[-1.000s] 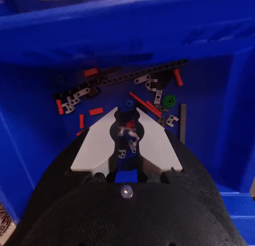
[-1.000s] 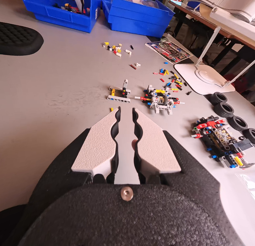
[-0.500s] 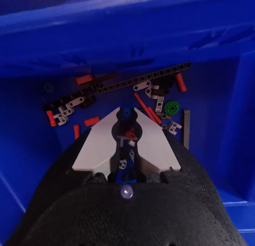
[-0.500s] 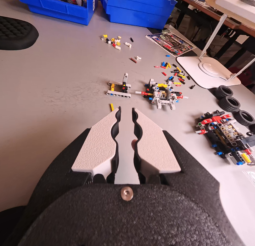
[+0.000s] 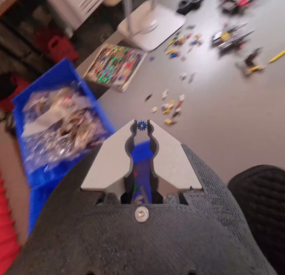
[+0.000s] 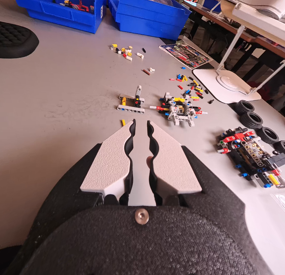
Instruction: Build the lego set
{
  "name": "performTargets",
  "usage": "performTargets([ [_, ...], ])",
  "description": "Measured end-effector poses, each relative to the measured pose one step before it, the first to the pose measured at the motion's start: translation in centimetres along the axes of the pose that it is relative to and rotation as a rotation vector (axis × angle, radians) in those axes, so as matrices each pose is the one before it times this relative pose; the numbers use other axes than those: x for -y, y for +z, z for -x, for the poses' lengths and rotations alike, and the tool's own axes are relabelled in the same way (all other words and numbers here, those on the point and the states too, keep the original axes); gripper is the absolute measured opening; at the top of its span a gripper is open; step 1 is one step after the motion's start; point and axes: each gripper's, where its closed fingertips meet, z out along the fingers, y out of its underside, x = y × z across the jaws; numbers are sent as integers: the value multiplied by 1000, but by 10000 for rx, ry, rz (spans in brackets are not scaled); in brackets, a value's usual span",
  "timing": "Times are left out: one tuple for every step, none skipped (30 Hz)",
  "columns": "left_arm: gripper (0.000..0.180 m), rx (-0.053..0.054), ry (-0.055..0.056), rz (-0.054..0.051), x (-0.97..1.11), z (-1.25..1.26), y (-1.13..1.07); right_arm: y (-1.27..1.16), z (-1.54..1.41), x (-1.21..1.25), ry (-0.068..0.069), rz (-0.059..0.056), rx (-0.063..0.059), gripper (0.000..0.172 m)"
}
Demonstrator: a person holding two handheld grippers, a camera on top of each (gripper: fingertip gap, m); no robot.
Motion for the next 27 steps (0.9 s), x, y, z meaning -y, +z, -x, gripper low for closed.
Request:
performTargets([
  [12,-768,188,-613,1714,-3070,731,169,296,22,-105,-6,36,13],
  [12,-810,94,-554,1405,-3025,1198,181,302,15,-123,2,36,12],
  [12,-816,18,-556,1140,-2863,1561,166,301,3,-128,21,41,12],
  [12,-868,-79,-618,924,-2695,1875,175,301,-7,-131,35,47,12],
  [12,-960,-232,-628,623,-2520,2136,144,270,29,-133,23,34,12],
  [11,-933,-362,-519,191,-2095,2313,135,237,75,-125,-3,20,12],
  [11,-828,-423,-400,-193,-1545,2354,100,238,147,-104,-46,28,12],
  [11,-804,-494,-296,-459,-1137,2298,90,294,256,-92,-113,58,13],
  [12,-740,-584,-178,-616,-733,2119,87,350,360,-75,-161,80,13],
  [12,-650,-579,-119,-601,-433,1859,92,459,478,-76,-210,128,13],
  [12,-639,-493,-75,-551,-326,1530,98,638,612,-90,-284,214,14],
  [12,-534,-380,-30,-479,-117,1195,116,698,660,-74,-314,238,15],
  [12,-368,-287,-23,-420,149,833,158,673,588,-57,-272,242,17],
  [12,-331,-322,-38,-391,180,542,182,614,428,-43,-193,251,20],
  [11,-403,-421,-102,-335,-14,288,218,431,239,-21,-102,183,22],
  [12,-431,-442,-209,-265,-179,98,230,306,136,-26,-51,143,25],
  [11,-382,-408,-228,-293,-226,-18,227,187,142,-11,-57,99,28],
  [11,-305,-361,-144,-354,-203,-95,218,185,271,29,-121,100,30],
  [11,-214,-276,-83,-241,-219,-145,228,177,422,81,-191,99,30],
  [11,-194,-106,-97,35,-343,-164,248,180,500,121,-210,82,30],
  [11,-194,43,-119,213,-423,-159,284,213,496,126,-199,95,30],
  [11,-149,38,-77,211,-330,-106,279,243,525,95,-211,77,29],
  [11,-123,-33,-18,93,-222,-58,250,91,531,67,-218,-41,28],
  [11,-120,-74,-1,-11,-171,7,209,107,468,3,-202,-56,25],
  [11,-140,-92,-26,-37,-202,45,171,204,277,-65,-106,1,23],
  [11,-154,-112,-33,-46,-198,38,115,167,118,-88,-37,-15,23],
  [11,-124,-115,-29,-40,-137,9,20,72,63,-96,-33,-33,23],
])
